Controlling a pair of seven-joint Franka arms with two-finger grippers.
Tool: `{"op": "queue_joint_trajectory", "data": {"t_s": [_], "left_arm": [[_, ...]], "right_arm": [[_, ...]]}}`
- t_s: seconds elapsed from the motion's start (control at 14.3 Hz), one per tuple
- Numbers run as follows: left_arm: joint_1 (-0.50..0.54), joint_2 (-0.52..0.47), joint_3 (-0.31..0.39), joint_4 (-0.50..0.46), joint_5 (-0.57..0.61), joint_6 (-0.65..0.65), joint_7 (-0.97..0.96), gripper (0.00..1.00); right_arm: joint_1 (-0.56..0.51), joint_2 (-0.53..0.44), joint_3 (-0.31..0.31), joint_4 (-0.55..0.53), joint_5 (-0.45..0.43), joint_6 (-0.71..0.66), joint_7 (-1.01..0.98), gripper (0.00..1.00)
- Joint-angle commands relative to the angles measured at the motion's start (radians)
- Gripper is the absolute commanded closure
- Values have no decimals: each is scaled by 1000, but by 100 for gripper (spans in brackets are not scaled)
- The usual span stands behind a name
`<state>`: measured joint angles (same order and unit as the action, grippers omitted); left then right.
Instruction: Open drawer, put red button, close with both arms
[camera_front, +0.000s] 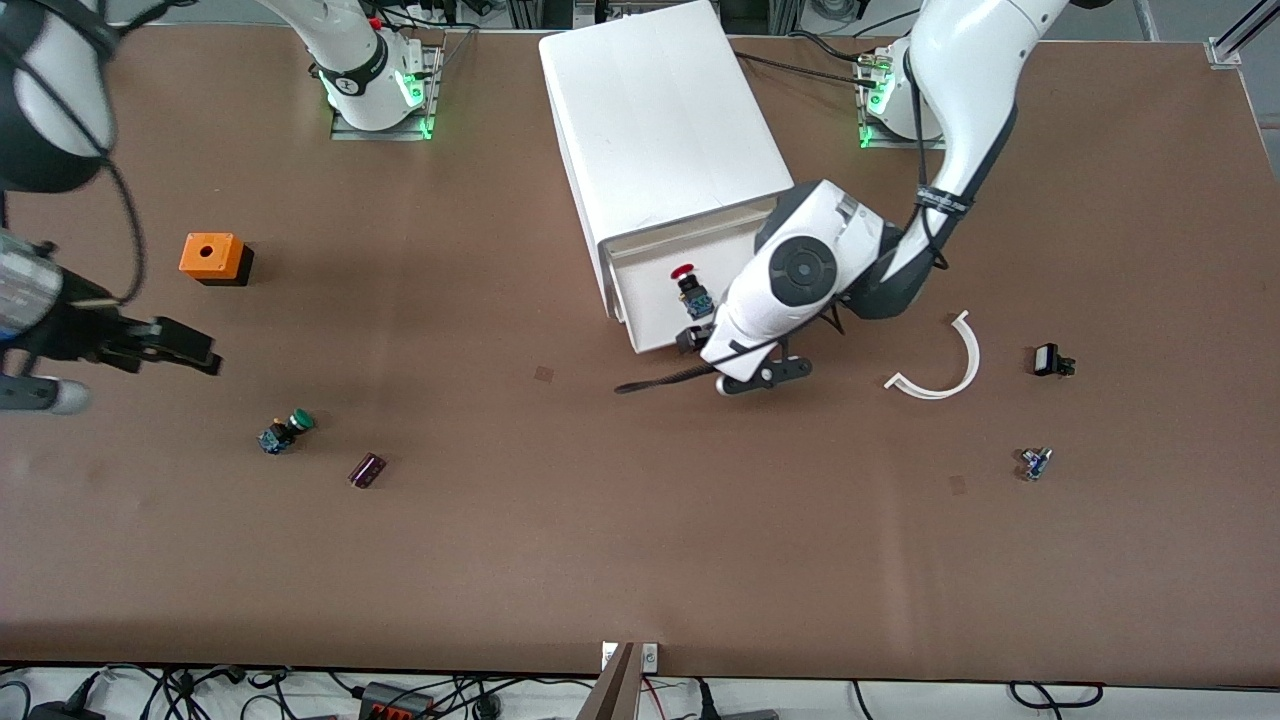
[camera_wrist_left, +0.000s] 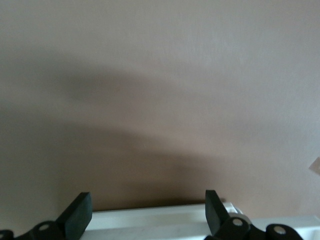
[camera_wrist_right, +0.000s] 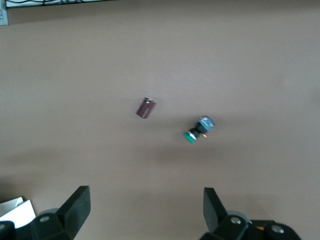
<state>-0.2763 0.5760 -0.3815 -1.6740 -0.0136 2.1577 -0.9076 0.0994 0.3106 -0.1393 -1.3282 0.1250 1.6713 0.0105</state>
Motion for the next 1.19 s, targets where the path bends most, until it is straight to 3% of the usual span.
{"op": "queue_joint_trajectory", "data": {"t_s": [0.0, 0.14, 0.35, 0.49, 0.77, 1.12], "left_arm": [[-35, -21, -4, -21, 21, -54, -65, 0], [-29, -28, -20, -20, 18, -87, -74, 0], [-40, -25, -39, -23, 14, -119, -74, 0], [-25, -25, -77, -21, 12, -154, -74, 0], [-41, -21, -85, -20, 11, -182, -73, 0], [-38, -16, -94, -16, 7, -187, -73, 0]], "right_arm": [[-58, -40, 40, -34, -13, -8, -56, 0], [-52, -64, 41, -32, -68, -28, -58, 0], [-47, -96, 40, -54, -83, -97, -53, 0], [-49, -148, 41, -141, -85, -55, -56, 0], [-20, -307, 43, -383, -169, 91, -66, 0], [-21, -312, 40, -391, -162, 71, -55, 0]]}}
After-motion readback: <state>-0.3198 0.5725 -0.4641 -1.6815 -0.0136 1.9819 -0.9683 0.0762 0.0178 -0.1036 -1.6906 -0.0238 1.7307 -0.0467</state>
